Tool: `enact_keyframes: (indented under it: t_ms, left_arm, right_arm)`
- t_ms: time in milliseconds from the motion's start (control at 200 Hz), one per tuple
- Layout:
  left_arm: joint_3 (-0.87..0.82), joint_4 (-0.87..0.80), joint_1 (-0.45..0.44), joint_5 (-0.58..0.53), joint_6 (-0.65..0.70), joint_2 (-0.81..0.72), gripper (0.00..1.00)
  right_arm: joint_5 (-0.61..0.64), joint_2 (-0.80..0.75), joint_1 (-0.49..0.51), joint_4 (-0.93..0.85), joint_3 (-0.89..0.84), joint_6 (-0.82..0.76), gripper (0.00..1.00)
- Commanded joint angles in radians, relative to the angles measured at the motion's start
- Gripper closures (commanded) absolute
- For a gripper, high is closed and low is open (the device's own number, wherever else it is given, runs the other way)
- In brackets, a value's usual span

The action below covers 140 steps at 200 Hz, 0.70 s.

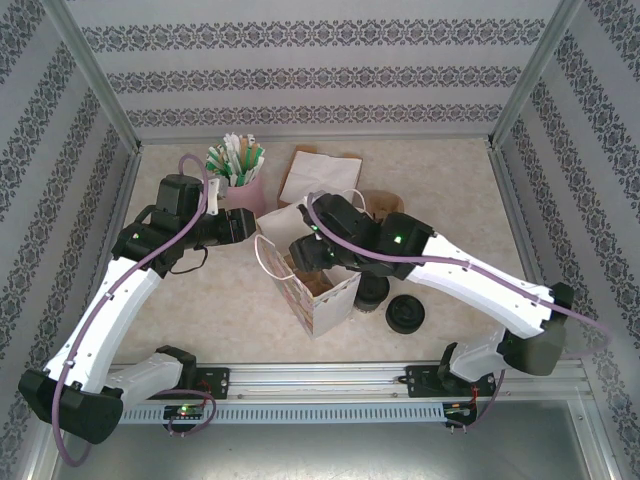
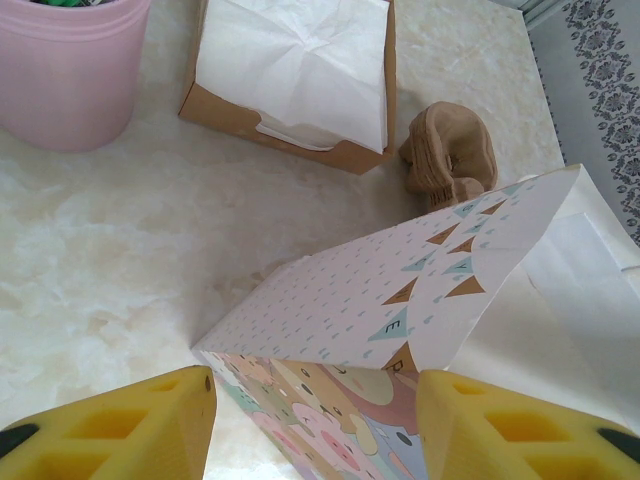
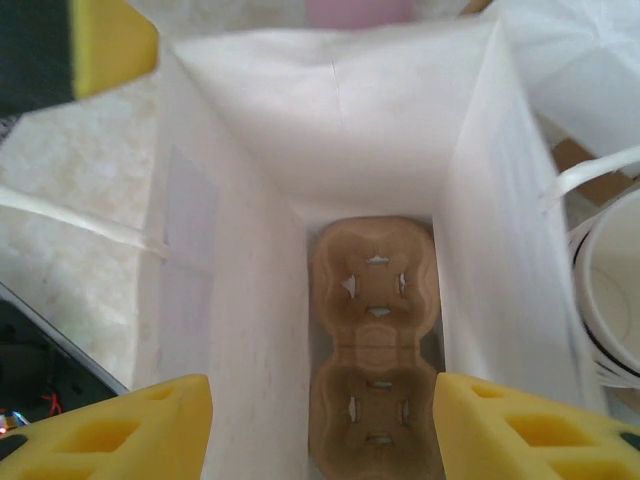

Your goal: Pack the takeout coffee

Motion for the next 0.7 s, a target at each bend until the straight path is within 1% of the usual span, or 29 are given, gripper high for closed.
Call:
enact_keyframes:
  t_ms: [0, 180, 275, 525, 620, 694]
  left_arm:
    - [-0.004, 0.029, 0.0, 0.004, -0.01, 0.003, 0.44]
    - [-0.002, 0.039, -0.001, 0.002, -0.019, 0.004, 0.45]
    - [0.004, 0.038, -0.001, 0.0, -0.027, 0.006, 0.46]
    - [-0.001, 0.029, -0.001, -0.011, -0.032, -0.014, 0.48]
    - [-0.005, 0.03, -0.001, -0.019, -0.039, -0.023, 0.48]
    - [-0.011, 0.035, -0.001, -0.024, -0.046, -0.03, 0.48]
  right_arm:
    - [0.057, -0.08, 0.012, 0.034, 0.013, -0.027, 0.39]
    - [0.198, -0.209, 0.007, 0.045, -0.036, -0.052, 0.38]
    - [0.256, -0.263, -0.016, 0.025, -0.061, -0.061, 0.38]
    - [0.299, -0.401, -0.126, -0.038, -0.166, -0.057, 0.41]
    - [0.297, -0.444, -0.171, -0.07, -0.202, -0.052, 0.42]
    - [0.286, -0.474, -0.208, -0.095, -0.231, -0.044, 0.4]
